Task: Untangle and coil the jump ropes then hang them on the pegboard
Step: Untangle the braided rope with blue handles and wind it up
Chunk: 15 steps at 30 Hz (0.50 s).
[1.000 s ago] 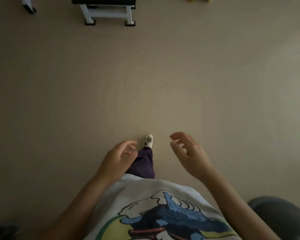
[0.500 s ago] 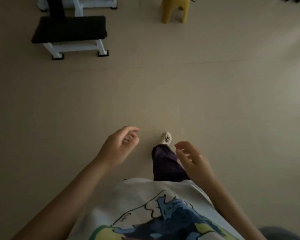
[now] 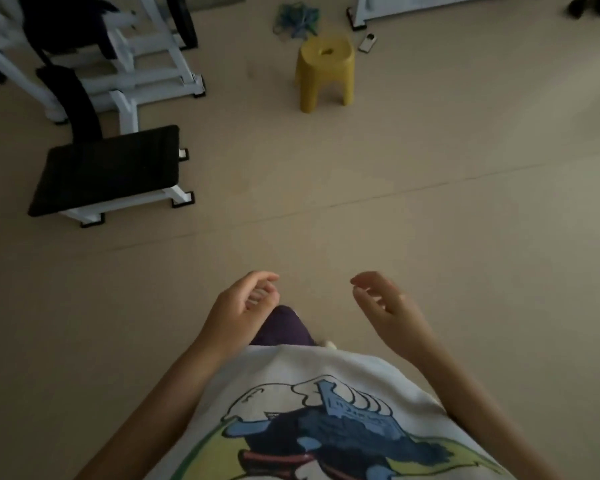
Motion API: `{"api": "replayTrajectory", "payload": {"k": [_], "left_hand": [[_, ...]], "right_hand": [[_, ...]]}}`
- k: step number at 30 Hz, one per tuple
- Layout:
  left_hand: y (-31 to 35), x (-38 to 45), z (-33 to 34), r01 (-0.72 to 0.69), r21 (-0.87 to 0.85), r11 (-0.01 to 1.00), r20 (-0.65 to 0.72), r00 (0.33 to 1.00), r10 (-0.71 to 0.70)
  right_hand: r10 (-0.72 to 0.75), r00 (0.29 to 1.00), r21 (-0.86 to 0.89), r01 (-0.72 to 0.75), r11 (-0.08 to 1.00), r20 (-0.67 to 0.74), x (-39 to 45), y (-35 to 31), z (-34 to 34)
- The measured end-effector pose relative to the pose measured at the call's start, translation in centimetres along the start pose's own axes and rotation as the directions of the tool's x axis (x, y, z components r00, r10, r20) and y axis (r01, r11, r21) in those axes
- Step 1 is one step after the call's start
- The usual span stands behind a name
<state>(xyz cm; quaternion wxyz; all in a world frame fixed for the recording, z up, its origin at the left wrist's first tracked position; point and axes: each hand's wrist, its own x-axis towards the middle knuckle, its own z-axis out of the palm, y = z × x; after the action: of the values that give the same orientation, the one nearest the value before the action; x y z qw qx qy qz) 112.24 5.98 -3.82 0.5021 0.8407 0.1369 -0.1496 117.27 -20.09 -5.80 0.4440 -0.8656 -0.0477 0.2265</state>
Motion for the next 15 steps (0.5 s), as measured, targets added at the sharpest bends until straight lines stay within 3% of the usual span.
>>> {"api": "replayTrajectory", "payload": {"k": [6,15], "left_hand": [[2.2,18.2,-3.9,0.054,-0.084,0.995,-0.062,0.996,-0.059],[14.4,47.7,-12.1,0.027,-0.071,0.997,0.020,0.999,-0.026]], "right_hand": [[-0.088,0.995,-0.084,0.093,0.992,0.055,21.0,-4.5,-5.4],[0.015,1.000,-0.027,-0.014,1.000,0.010,45.7,-11.9,-16.1]]}}
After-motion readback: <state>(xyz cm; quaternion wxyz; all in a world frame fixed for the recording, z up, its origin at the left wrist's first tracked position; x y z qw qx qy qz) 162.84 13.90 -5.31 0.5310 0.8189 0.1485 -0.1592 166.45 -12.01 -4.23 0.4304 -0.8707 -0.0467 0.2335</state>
